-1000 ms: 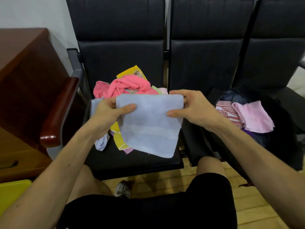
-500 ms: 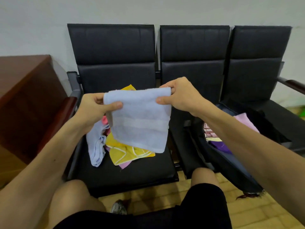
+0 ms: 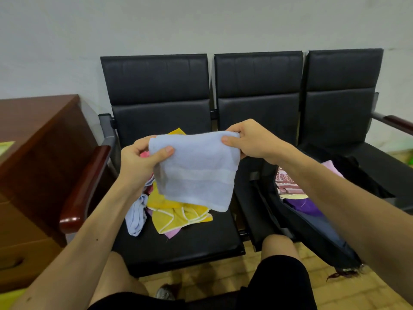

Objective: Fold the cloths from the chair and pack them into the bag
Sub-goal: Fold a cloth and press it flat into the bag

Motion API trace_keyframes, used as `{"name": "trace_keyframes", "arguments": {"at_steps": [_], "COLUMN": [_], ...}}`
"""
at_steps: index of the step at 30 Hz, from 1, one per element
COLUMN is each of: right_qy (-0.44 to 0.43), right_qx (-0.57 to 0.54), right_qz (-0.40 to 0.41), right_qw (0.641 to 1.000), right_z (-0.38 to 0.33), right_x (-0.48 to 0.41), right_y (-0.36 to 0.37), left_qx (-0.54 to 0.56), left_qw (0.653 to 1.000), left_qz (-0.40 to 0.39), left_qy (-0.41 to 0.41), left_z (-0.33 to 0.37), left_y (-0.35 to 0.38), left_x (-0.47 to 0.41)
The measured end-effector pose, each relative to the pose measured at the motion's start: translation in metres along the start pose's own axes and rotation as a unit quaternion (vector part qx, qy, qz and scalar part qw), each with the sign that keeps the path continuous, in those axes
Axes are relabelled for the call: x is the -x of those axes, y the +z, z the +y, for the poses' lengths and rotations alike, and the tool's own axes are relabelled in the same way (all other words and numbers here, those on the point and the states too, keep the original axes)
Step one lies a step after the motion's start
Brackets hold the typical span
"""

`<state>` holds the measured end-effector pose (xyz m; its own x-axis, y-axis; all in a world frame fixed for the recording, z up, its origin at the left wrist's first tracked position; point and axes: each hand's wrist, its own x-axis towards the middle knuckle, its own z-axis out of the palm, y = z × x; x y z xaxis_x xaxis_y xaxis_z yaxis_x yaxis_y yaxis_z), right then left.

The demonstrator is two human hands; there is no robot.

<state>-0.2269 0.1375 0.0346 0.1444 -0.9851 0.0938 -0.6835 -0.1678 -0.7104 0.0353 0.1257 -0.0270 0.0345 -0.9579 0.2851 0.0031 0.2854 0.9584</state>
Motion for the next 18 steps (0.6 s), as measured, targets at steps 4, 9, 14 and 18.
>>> {"name": "trace_keyframes", "arguments": {"at_steps": [4,9,14,18], "right_qy": [-0.001,0.039,0.046,0.089], "right_qx": [-0.008,-0.07,-0.298,-0.487], "right_qz": [-0.005,-0.067,-0.074,-0.086], "right_qw": [1.0,0.995,0.95,0.864], "right_z": [0.003,0.012,0.019,0.036], "right_x": [0.003,0.011,0.022,0.045], "right_y": [-0.001,0.001,0.004,0.053], "left_qx": [-0.022,-0.113,-0.094,-0.055], "left_qw": [0.999,0.988,0.99,0.991], "left_qz": [-0.002,0.01,-0.087,-0.119], "left_qy": [0.033,0.104,0.058,0.035], "left_z": [0.002,0.005,0.007,0.003], "left_y": [0.004,0.015,0.02,0.025], "left_x": [0.006,0.015,0.025,0.022]}}
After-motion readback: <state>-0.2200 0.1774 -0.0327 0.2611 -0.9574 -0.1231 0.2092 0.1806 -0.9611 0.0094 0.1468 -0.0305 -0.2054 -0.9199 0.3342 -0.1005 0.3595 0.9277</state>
